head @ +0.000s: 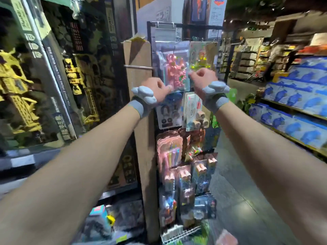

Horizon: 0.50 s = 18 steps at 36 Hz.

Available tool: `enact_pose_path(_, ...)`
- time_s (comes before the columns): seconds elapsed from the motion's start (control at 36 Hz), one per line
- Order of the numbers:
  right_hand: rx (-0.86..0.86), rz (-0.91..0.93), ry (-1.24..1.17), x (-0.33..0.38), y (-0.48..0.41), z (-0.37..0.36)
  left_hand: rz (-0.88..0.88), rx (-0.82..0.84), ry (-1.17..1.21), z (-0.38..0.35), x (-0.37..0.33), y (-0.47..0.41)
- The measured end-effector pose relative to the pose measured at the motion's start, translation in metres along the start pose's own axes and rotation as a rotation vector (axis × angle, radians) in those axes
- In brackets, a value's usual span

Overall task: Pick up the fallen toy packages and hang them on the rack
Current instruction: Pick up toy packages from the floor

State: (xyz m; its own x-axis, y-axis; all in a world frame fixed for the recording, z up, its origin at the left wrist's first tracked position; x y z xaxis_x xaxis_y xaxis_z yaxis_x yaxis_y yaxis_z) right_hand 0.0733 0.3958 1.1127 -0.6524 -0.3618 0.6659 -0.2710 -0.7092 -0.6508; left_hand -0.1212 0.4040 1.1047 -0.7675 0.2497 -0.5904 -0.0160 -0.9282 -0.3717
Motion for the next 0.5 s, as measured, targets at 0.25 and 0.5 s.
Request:
enact_pose_path(0.25,0.304,-0.26,0.164,-0.056,0.181,-0.027,0.031,0.468,-0.034,-0.114,0.08,0.146)
enact_pose_path(0.5,0.508,-0.536,0.23,-0.149,0.375,-0.014,0.183,0.845,-0.184,-0.236,0.177,0.288)
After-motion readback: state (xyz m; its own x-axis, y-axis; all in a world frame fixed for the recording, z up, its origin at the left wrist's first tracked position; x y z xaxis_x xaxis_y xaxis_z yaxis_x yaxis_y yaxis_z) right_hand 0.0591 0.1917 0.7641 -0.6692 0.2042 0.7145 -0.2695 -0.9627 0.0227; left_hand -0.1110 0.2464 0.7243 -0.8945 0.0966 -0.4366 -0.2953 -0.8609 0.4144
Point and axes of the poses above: each hand's wrist, its own y-axis away from the middle knuckle, its own z-axis out of the back of the hand, x = y × z, the point moved 8 cm from there along -y, towards the middle knuckle, and after that the axes turned 11 degrees about z, right-handed, at the moved point
